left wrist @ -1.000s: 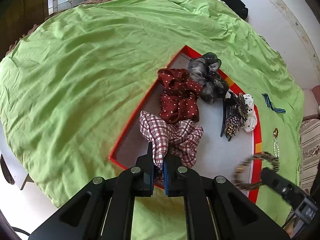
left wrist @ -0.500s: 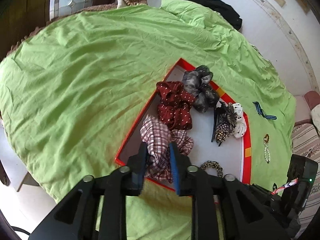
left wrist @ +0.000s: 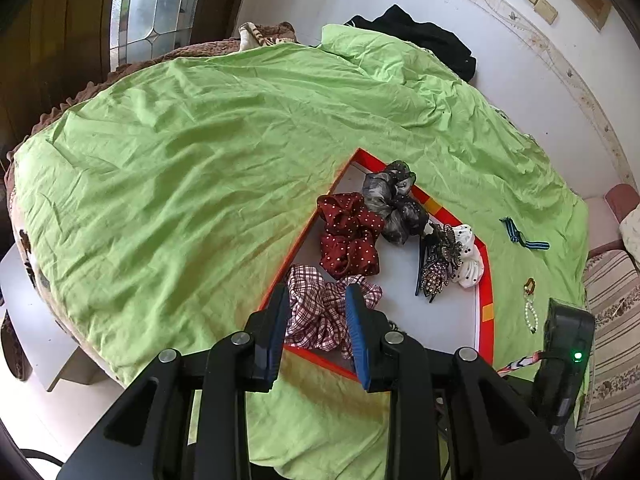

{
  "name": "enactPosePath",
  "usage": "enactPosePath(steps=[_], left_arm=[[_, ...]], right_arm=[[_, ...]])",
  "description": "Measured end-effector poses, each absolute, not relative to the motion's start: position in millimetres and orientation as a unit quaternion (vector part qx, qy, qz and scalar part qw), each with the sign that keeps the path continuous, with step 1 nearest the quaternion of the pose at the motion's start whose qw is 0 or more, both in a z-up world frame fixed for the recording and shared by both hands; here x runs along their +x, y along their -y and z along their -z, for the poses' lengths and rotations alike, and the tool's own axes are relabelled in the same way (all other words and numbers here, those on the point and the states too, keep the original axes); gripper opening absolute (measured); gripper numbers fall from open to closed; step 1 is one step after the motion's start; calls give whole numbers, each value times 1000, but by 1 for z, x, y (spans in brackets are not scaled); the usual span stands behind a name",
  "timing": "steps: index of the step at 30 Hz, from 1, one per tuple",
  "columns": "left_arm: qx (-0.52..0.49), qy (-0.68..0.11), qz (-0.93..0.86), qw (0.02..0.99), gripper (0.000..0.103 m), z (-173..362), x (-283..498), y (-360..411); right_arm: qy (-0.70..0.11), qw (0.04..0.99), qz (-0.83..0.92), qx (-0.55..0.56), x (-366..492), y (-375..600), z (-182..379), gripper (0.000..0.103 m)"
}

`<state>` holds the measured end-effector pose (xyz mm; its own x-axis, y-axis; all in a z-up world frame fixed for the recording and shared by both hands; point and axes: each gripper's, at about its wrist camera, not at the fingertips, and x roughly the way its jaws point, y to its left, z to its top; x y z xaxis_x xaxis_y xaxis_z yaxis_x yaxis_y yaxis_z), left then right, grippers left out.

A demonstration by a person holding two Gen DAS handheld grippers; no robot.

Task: Organize jewelry
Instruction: 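Carry the plaid scrunchie and leopard hair tie into the tray and open both tools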

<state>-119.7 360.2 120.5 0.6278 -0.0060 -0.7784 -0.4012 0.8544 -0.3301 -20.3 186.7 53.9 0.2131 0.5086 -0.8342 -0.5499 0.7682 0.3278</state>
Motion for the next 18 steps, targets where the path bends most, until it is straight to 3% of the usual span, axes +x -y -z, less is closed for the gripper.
enactPosePath(steps=[9,18], left_arm=[[-225,-415,-97,876,31,-137,-125,-329],[-176,-439,-37,880,36,-148,-112,-252]], right_arm=[[-504,806,-307,42,-30,-94,-78,32],[-485,843,-215,84,-53,45,-79,38]])
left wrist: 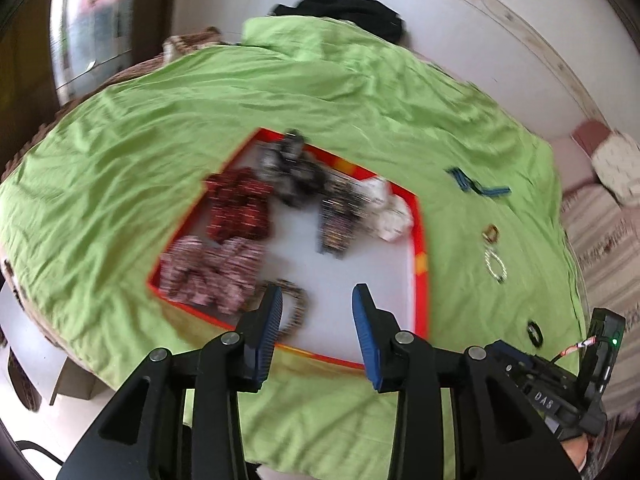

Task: Organize jewelry
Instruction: 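Carry the plaid scrunchie and leopard hair tie into the tray and open both tools, then move the right tool to the red bead bracelet and grasp it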

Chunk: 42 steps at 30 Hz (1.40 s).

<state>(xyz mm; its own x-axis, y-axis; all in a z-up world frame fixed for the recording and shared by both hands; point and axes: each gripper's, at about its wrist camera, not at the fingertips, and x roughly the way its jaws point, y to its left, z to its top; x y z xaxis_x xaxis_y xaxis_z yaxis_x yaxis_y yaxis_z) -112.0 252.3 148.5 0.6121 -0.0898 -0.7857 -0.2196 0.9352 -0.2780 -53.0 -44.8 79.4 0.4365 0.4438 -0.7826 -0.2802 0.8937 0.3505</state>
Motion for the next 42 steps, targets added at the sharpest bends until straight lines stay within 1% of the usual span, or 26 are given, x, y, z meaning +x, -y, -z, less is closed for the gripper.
enactPosePath(steps=[3,8,12,17,22,27,33,38,39,40,41,42], left_arm=[[-159,-449,-10,879,37,-151,-106,-218],[-133,-470,38,872,39,-149,-92,-164],[-123,-493,80,858,40,-143,-73,-116],[-100,-510,102,848,40,-127,-47,-62],[-103,-515,113,843,40,-113,-34,-40],[-92,-519,114,842,40,-99,-22,-34],[-75,-523,116,841,40,-81,-7,-40],[-78,-526,122,838,40,-72,6,-46],[-80,-526,123,838,40,-71,7,-47],[-82,-526,124,838,40,-69,9,-48],[-83,-525,124,838,40,-68,10,-49],[-84,-526,123,837,40,-67,11,-49]], right_arm=[[-481,851,-179,107,-57,92,-75,41],[-467,866,-118,138,-63,160,-71,41],[-453,871,-85,172,-64,203,-70,45],[-446,870,-77,195,-49,230,-75,45],[-448,869,-86,193,-3,231,-80,45],[-455,863,-99,195,73,213,-72,45],[-475,853,-80,199,167,197,-46,45],[-498,849,-55,167,217,181,-21,45],[-499,848,-55,166,222,180,-18,39],[-497,850,-56,165,224,178,-17,30],[-497,850,-61,163,226,177,-16,11],[-498,848,-66,169,227,178,-16,9]])
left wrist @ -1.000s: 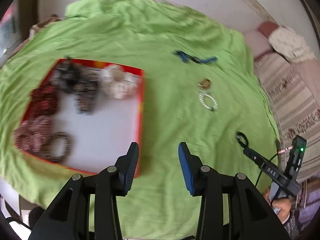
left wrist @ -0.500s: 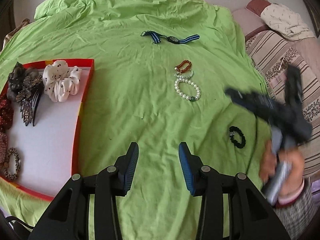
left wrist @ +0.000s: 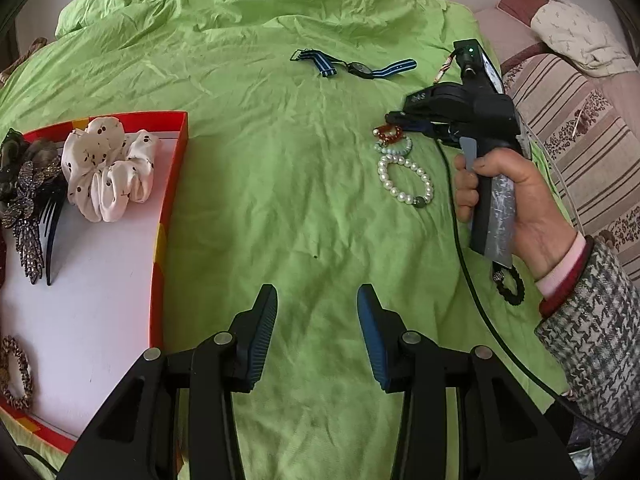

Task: Organize jewelry
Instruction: 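Move the right tool to the red bead bracelet and grasp it, then grasp the pearl bracelet with the left tool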

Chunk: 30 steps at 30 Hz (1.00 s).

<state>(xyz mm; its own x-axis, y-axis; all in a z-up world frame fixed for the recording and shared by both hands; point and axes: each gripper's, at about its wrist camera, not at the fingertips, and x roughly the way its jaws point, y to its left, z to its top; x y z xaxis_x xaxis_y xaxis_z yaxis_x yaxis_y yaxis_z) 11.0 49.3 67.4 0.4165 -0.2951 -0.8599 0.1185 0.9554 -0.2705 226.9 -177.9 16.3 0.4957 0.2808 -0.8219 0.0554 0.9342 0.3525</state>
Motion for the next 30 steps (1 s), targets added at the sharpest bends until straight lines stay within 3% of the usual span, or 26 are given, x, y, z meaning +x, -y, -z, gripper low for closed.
enactPosePath(steps=[10,17,25,28,30], left_arm=[[-93,-528,131,834,40,-70,12,-36],[-103,-537,144,825,40,-58,43,-5],[-149,-555,152,804,40,-28,121,38],[-149,-556,150,804,40,-21,136,50],[-146,-554,148,806,40,-19,139,53]], right_arm=[[-456,857,-61,231,137,244,-52,9],[-445,857,-44,256,57,281,-43,9],[-418,873,-45,247,45,286,-34,10],[-417,877,-50,235,49,284,-31,19],[-422,874,-55,234,52,283,-25,19]])
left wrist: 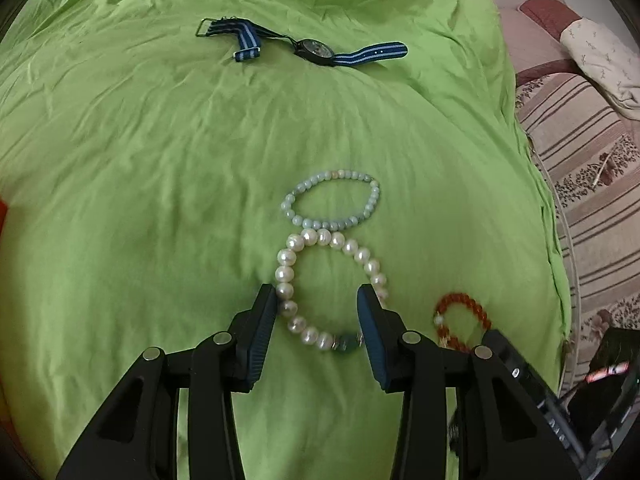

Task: Organize jewelry
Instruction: 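Grasp the pearl bracelet with the left tool, then carry the pearl and red bead bracelets into the tray and open both tools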

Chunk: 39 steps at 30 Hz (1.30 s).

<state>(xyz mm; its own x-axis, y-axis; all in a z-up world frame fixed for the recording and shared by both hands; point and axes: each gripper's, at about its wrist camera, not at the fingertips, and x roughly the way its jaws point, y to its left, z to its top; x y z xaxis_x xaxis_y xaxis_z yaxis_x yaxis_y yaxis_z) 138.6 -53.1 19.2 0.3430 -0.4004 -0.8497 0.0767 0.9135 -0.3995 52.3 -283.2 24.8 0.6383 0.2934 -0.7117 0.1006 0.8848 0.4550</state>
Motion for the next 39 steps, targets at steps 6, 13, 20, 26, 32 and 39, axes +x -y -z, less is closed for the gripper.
enactPosePath(steps=[6,13,20,26,32,39], left_arm=[[-97,-544,125,824,9,-20,136,63],[-105,-545,134,821,9,-36,121,51],[-118,-511,162,836,9,-102,71,19],[-136,-481,167,850,9,-155,15,-31],[-142,-464,135,864,9,-177,-31,-89],[-159,-467,81,866,9,-160,-58,-144]], right_arm=[[-426,870,-61,242,56,283,-19,12],[-403,885,-58,226,46,275,-33,9],[-383,898,-67,207,28,257,-69,9],[-370,905,-97,186,5,225,-106,9],[-363,912,-140,133,-17,170,-141,9],[-366,909,-185,73,-31,109,-157,9]])
